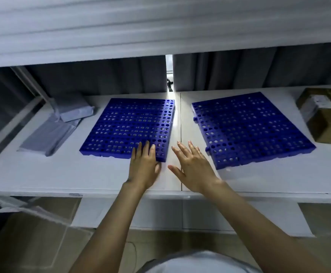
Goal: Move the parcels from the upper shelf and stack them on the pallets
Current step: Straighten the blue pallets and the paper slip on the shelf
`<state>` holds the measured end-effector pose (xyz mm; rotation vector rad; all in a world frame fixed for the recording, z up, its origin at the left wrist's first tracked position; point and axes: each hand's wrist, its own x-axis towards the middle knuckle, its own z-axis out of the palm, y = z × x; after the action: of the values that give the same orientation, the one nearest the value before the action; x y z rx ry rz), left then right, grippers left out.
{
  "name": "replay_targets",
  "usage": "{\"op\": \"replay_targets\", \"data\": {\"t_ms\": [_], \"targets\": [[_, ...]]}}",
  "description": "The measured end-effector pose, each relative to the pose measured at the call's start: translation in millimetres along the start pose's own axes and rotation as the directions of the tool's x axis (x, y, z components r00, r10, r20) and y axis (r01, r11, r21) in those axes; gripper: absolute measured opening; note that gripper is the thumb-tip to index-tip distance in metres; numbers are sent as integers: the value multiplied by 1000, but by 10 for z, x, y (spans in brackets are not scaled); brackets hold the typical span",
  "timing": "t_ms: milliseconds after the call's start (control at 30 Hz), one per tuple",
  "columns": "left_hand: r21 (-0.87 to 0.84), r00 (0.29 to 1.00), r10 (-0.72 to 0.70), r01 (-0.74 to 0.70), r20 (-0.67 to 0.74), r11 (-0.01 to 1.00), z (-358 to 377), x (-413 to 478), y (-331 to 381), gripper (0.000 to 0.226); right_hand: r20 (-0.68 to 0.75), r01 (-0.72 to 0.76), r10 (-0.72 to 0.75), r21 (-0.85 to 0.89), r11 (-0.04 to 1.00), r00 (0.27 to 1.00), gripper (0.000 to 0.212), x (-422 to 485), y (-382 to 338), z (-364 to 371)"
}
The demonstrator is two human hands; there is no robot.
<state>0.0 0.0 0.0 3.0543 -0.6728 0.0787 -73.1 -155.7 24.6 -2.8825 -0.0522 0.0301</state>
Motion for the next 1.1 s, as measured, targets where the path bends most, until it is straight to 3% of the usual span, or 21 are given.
{"op": "replay_targets", "data": {"t_ms": [267,467,900,967,1100], "targets": [[-6,983,102,-105,-151,995,17,72,-135,55,9,-108,108,15,994,994,67,196,-211,140],[26,965,151,-149,-215,989,94,-12,-88,58,1,-58,58,87,995,998,61,223,-416,210],[38,969,68,-61,-238,997,123,-99,-62,64,-46,-63,67,75,995,997,57,225,-350,132],[-15,976,54,-58,-209,998,99,-122,16,63,-116,-142,145,35,989,983,57,151,-149,35],[-70,933,213,-242,-290,968,7,-146,477,59,-168,-407,416,88,909,894,53,-127,438,-121]]}}
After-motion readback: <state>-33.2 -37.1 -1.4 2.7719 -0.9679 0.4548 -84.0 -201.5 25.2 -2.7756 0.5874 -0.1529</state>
